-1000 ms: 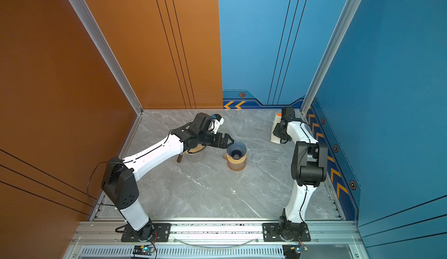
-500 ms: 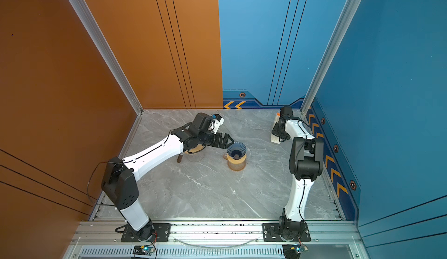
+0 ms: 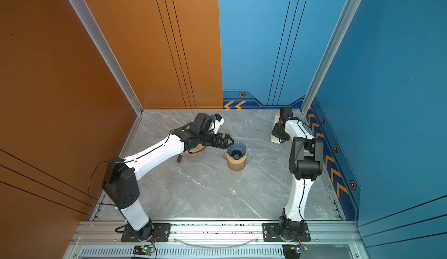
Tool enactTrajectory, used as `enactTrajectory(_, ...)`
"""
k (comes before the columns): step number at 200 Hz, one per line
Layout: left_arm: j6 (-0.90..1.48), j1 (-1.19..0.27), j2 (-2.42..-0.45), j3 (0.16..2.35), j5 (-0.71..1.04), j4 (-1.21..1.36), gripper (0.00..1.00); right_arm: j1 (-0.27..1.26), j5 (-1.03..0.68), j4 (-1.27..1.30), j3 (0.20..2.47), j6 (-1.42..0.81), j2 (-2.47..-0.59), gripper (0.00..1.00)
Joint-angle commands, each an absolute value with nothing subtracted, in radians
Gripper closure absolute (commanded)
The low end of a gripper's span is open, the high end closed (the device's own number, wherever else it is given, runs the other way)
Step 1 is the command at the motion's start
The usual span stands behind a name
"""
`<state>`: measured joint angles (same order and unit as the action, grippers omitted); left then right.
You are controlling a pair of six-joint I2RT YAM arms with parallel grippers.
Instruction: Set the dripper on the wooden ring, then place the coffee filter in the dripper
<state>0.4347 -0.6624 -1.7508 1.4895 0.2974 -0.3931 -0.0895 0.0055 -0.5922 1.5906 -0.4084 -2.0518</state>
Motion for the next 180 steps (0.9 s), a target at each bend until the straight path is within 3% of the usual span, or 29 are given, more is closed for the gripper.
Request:
enactTrajectory(1,0.437,-0.673,-1.767,1.525,0.320,-0.419,0.02,-0.084,0.045,-0.617,1.574,-0.396,-1.979,0.85)
enactTrajectory(180,0.438,-0.674,-1.775,1.531,0.320,-0.421,0.02,-0.088,0.050,-0.617,1.653,-0.383,-2.102,0.85)
